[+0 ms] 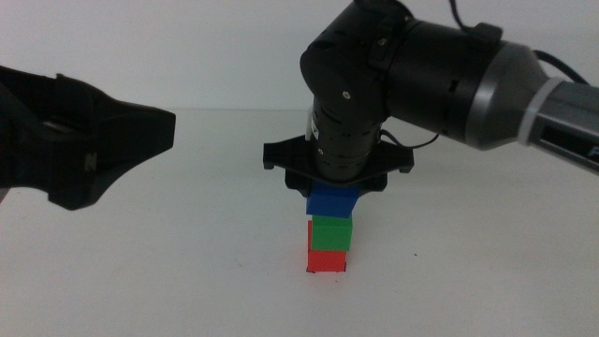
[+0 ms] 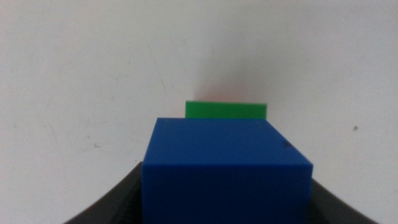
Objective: Stack red cubes first, then green, then blue cubes in a specific spot.
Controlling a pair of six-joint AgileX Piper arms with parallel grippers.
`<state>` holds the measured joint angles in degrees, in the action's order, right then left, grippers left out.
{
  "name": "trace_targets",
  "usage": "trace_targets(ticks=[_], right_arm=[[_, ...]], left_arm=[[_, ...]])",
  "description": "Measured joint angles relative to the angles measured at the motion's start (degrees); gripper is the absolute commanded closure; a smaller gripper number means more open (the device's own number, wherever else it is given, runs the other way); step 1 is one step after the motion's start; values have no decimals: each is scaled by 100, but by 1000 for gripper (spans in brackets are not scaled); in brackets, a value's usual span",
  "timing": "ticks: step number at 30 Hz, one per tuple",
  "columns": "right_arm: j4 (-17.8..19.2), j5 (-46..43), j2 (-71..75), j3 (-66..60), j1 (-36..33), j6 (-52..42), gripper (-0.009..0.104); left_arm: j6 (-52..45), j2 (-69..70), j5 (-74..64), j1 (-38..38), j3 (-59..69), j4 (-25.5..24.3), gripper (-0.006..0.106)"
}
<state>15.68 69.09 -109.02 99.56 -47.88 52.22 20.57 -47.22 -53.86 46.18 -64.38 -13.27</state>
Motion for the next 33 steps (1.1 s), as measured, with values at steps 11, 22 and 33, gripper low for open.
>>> trace_targets(ticks=[11, 22, 33], right_arm=[[229, 45, -214, 8, 0, 43, 94], [260, 69, -463, 35, 0, 43, 94], [216, 15, -558, 62, 10, 28, 32]], left_arm=[[0, 0, 12, 0, -10, -82, 7], [0, 0, 23, 0, -10, -105, 7], [0, 0, 23, 0, -10, -105, 7]])
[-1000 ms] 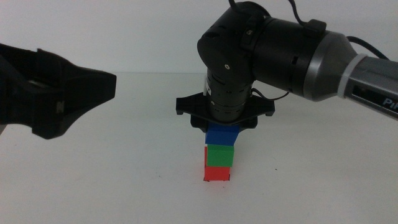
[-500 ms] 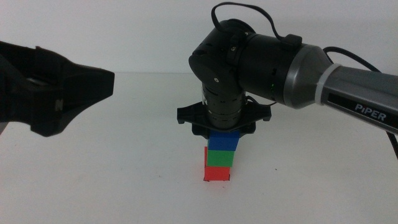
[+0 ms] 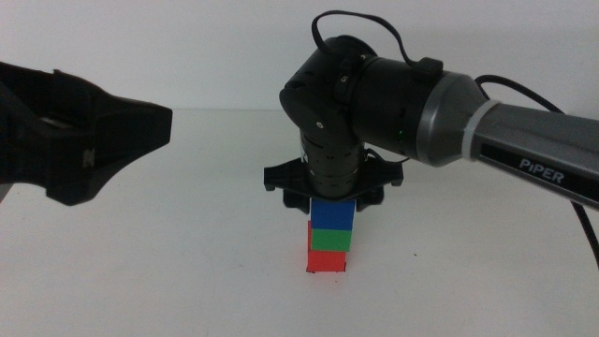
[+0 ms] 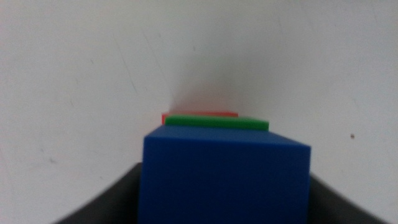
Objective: Stack red cubes first, then green, then blue cubes in a specific spot.
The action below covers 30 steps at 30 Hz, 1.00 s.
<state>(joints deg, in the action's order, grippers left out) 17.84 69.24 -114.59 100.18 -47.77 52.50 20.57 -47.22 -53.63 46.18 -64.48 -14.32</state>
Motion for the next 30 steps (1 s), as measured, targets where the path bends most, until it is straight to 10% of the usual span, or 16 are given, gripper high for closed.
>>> trace_targets(ticks=[5, 20, 30], right_arm=[[4, -25, -67, 0, 0, -52, 3], [416, -484, 4262, -2323, 1074, -1342, 2], [-1674, -2707, 7070, -5373, 3687, -4534, 2]], left_arm=[[0, 0, 0, 0, 0, 0, 7], [0, 0, 0, 0, 0, 0, 7], [0, 0, 0, 0, 0, 0, 7]])
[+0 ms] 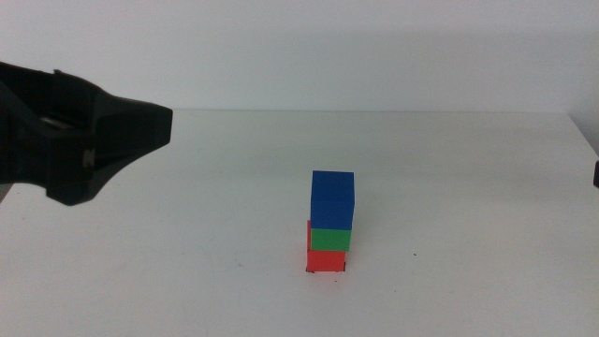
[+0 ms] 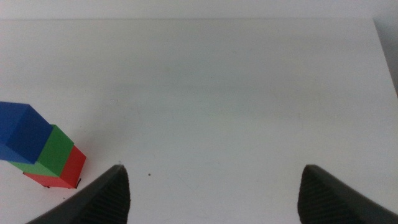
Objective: Stack red cubes first, then green, then blue cubes in a specific spot.
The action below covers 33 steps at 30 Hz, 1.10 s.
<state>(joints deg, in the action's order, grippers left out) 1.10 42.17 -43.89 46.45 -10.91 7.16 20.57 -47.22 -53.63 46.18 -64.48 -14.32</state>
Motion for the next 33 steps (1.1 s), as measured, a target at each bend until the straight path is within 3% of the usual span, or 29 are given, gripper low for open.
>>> trace_targets(ticks=[6, 15, 20, 24, 33], right_arm=[[-489, -243, 99, -176, 180, -466, 2], [-586, -254, 106, -176, 180, -479, 2], [-705, -708, 278, -597, 180, -479, 2], [-454, -1761, 1030, -1612, 180, -479, 2], [200, -2446, 3235, -4034, 226, -488, 2]], left_arm=[[0, 0, 0, 0, 0, 0, 7], [0, 0, 126, -12, 99, 0, 7], [0, 329, 1118, -627, 1147, 523, 7], [0, 1023, 2140, -1587, 2637, 1097, 7], [11, 3496, 2544, -3373, 5144, 1208, 7]])
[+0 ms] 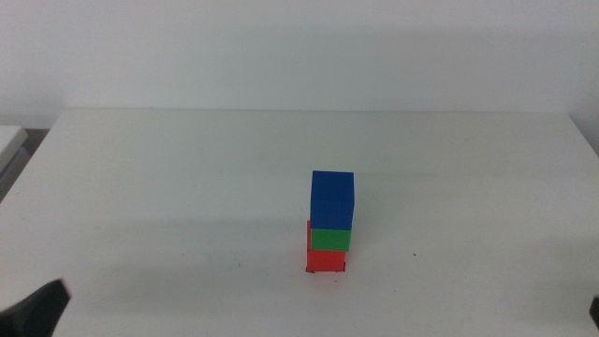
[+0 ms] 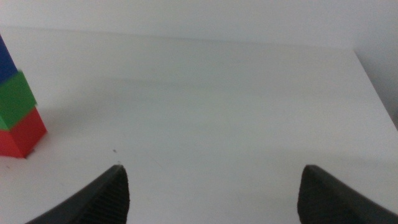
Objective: Stack red cubes first, then green, then blue cubes in a specific spot.
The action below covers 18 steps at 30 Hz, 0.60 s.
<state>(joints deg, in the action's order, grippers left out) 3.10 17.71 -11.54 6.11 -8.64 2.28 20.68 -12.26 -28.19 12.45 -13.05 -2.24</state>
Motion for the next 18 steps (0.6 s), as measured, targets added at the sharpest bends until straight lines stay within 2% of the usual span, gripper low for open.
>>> trace_targets(ticks=[6, 18], right_arm=[[11, -18, 1047, -561, 289, 0, 2], [-45, -332, 1127, -586, 571, 0, 2]], left_arm=[[0, 1139, 284, -525, 813, 0, 7], [11, 1204, 935, -613, 1305, -45, 7]])
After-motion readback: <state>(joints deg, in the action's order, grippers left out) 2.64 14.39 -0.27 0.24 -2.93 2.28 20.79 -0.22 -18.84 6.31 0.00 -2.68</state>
